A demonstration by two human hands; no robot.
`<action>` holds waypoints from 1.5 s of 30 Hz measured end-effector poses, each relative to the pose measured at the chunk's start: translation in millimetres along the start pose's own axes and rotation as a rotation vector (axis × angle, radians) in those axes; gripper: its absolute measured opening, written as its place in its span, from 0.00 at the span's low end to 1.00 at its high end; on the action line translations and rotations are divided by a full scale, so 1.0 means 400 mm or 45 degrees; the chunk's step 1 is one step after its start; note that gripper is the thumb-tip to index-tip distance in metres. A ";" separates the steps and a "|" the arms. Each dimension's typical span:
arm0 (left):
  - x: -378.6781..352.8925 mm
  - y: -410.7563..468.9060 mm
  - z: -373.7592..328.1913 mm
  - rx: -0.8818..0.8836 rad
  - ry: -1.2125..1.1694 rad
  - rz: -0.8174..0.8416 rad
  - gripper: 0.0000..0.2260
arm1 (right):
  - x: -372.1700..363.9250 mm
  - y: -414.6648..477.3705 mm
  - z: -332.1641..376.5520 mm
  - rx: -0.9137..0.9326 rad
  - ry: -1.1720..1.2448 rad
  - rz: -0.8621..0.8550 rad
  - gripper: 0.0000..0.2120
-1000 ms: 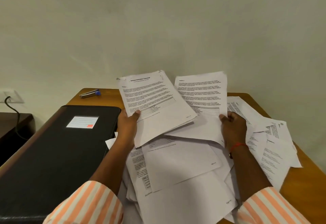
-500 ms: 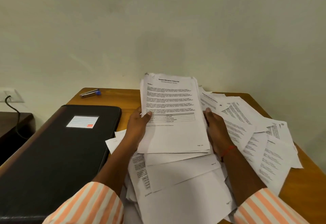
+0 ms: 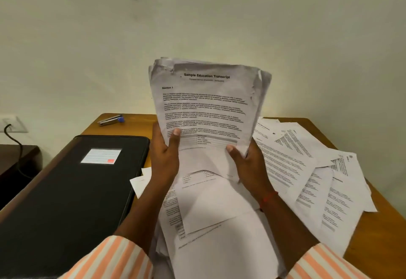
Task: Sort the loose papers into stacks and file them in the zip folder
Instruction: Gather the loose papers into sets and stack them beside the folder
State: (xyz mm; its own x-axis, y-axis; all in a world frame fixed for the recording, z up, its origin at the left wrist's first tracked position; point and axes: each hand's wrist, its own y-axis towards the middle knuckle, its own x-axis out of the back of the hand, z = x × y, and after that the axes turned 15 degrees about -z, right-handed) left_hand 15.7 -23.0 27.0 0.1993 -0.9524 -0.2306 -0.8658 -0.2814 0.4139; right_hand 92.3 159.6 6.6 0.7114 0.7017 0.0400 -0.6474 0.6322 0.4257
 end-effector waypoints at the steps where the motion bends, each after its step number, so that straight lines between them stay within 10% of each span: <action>1: 0.000 0.000 0.013 0.023 0.020 0.029 0.13 | -0.005 -0.004 -0.006 -0.006 -0.042 0.033 0.19; 12: 0.020 0.048 0.088 0.306 0.068 -0.277 0.14 | 0.022 0.026 -0.029 0.019 -0.476 0.013 0.12; 18: 0.052 0.085 0.130 0.718 -0.056 -0.561 0.14 | 0.082 0.055 -0.090 -0.116 -1.339 0.243 0.40; 29: 0.057 0.095 0.139 1.001 -0.174 -0.644 0.13 | 0.083 0.060 -0.085 -0.221 -1.106 0.241 0.15; 45: 0.048 0.088 0.116 0.888 -0.107 -0.475 0.14 | 0.107 0.085 -0.096 -0.231 -0.883 -0.026 0.12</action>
State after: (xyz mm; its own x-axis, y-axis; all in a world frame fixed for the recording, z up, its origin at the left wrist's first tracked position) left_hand -32.3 -45.6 -3.8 0.5212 -0.7900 -0.3228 -0.8422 -0.4149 -0.3444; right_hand 90.0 223.7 -11.9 0.6948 0.3567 0.6245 -0.6244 0.7300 0.2778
